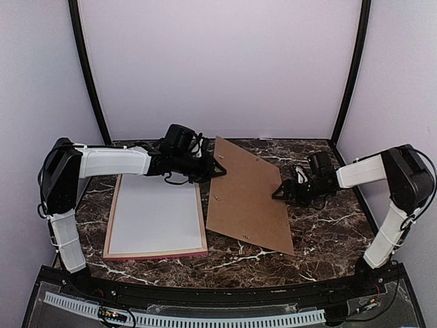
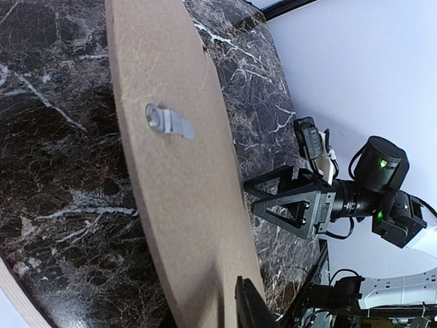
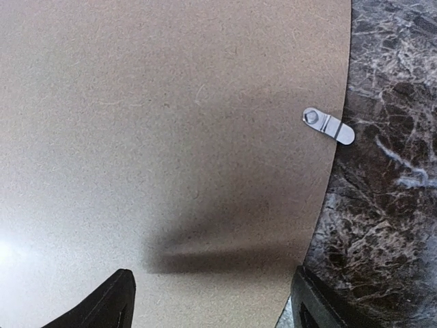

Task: Put the photo into the frame
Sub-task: Move the frame body to the center of the board.

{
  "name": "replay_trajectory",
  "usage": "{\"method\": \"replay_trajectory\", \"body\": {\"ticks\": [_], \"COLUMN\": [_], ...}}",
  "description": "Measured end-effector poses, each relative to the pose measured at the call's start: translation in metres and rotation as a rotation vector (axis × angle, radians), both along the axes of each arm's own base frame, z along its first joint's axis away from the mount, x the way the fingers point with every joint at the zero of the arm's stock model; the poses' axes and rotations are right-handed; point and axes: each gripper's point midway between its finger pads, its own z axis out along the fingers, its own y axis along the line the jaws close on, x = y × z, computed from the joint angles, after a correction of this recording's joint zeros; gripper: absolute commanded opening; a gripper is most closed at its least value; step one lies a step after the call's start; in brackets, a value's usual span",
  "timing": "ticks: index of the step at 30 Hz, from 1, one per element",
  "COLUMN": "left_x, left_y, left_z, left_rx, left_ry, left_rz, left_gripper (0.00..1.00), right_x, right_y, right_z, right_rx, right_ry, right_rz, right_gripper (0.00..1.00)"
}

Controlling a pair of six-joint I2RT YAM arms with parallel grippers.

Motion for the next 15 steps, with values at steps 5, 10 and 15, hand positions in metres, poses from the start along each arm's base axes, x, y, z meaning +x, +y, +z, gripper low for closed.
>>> {"method": "replay_trajectory", "body": {"ticks": [5, 10, 15], "left_x": [-0.0006, 0.0002, -0.0032], "left_y": [-0.0029, -0.0052, -0.0001], "left_z": [-0.0022, 0.0030, 0.0036], "left_rx": [-0.013, -0.057, -0.081], "left_ry": [0.013, 0.045, 0.070], "left_rz": [-0.007, -0.001, -0.008], "left_gripper": [0.09, 0.00, 0.00], "right_x": [-0.0036, -0.0051, -0.0102], "right_y": [0.0041, 0.0044, 0.0005], "right_z": [0.0007, 0.0010, 0.0067], "right_rx": [0.029, 0.031, 0.009], "right_ry": [0.004, 0.008, 0.015], "right_rz": [0.020, 0.023, 0.014], "right_gripper": [0.79, 0.79, 0.80]}}
